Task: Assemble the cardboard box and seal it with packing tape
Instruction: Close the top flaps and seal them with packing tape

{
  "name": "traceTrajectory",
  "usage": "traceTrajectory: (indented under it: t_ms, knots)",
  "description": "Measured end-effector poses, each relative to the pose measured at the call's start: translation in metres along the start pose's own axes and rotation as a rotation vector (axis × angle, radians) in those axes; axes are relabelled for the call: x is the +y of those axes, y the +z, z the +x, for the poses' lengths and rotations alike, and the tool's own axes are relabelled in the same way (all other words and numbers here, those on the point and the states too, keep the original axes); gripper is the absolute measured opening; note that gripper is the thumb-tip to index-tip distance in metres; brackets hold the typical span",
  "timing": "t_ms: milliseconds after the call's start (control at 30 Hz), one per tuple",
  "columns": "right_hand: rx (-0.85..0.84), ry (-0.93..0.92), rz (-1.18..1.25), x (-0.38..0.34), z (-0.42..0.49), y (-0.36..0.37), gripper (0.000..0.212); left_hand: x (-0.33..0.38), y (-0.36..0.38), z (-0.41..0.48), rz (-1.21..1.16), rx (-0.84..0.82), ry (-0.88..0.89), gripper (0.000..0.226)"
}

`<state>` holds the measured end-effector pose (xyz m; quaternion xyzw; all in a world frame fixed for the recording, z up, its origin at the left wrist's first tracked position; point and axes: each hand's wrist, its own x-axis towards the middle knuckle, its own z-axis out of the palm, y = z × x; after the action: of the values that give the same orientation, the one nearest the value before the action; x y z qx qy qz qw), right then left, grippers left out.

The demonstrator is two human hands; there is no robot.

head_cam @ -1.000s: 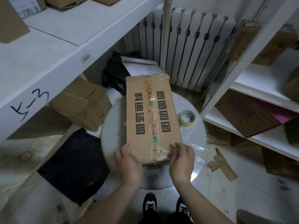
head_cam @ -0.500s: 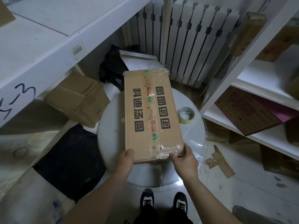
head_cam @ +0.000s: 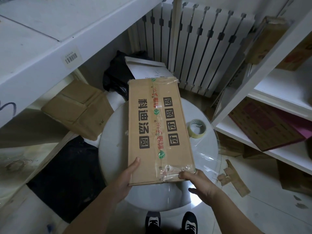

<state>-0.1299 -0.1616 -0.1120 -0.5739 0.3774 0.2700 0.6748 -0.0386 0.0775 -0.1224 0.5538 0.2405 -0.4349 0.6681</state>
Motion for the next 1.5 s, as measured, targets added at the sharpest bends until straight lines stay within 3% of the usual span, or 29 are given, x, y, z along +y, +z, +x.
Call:
traceTrajectory:
  t_ms: [133,200,267,367,467,533,633,833,867,967,1033,1100,1167,1333,1367,1433,1500]
  knots:
    - [0.002,-0.008,-0.015,-0.005,-0.009,0.003,0.053,-0.001,0.002,-0.001,0.064,-0.008,0.0,0.057]
    - [-0.001,-0.022,-0.032,-0.011,-0.016,0.005,0.044,0.009,0.004,-0.006,0.165,0.068,0.017,0.088]
    - [-0.008,-0.02,-0.079,-0.015,-0.022,0.009,0.041,0.022,0.009,-0.01,0.403,0.235,0.073,0.102]
    - [0.004,0.018,-0.157,-0.008,-0.036,0.025,0.041,0.031,0.02,-0.02,0.732,0.416,0.267,0.081]
    - [-0.02,0.041,-0.249,-0.006,-0.047,0.046,0.054,0.024,0.03,-0.028,1.184,0.545,0.3,0.114]
    - [-0.021,0.072,-0.345,-0.005,-0.048,0.059,0.066,0.01,0.033,-0.03,1.433,0.551,0.319,0.131]
    - [0.007,-0.004,-0.61,0.001,-0.04,0.073,0.064,-0.013,0.033,-0.028,1.625,0.487,0.379,0.12]
    - [-0.014,-0.015,-0.644,0.005,-0.028,0.071,0.051,-0.021,0.027,-0.017,1.689,0.466,0.396,0.11]
    - [0.023,-0.023,-0.578,0.005,-0.028,0.07,0.045,-0.02,0.026,-0.018,1.67,0.474,0.413,0.109]
    - [0.277,-0.126,-0.361,-0.005,-0.025,0.063,0.059,0.0,0.024,-0.013,1.598,0.609,0.451,0.105]
    - [0.292,-0.206,-0.313,-0.011,-0.023,0.063,0.043,0.026,0.02,-0.004,1.505,0.715,0.418,0.105]
    - [0.253,-0.257,-0.357,-0.01,-0.023,0.07,0.024,0.055,0.015,0.007,1.414,0.748,0.351,0.101]
    - [0.198,-0.314,-0.456,-0.005,-0.026,0.082,0.018,0.079,0.01,0.01,1.317,0.762,0.27,0.09]
    - [-0.221,-0.316,-0.59,0.016,-0.03,0.103,0.034,0.093,-0.016,0.001,1.217,0.845,0.098,0.071]
    - [-0.205,-0.287,-0.56,0.015,-0.028,0.103,0.029,0.092,-0.02,-0.001,1.226,0.838,0.109,0.068]
    - [-0.001,-0.196,-0.354,0.002,-0.023,0.099,0.021,0.094,-0.022,-0.005,1.259,0.772,0.144,0.07]
    - [0.156,-0.114,-0.063,-0.015,-0.02,0.089,0.041,0.099,-0.019,-0.009,1.275,0.69,0.158,0.08]
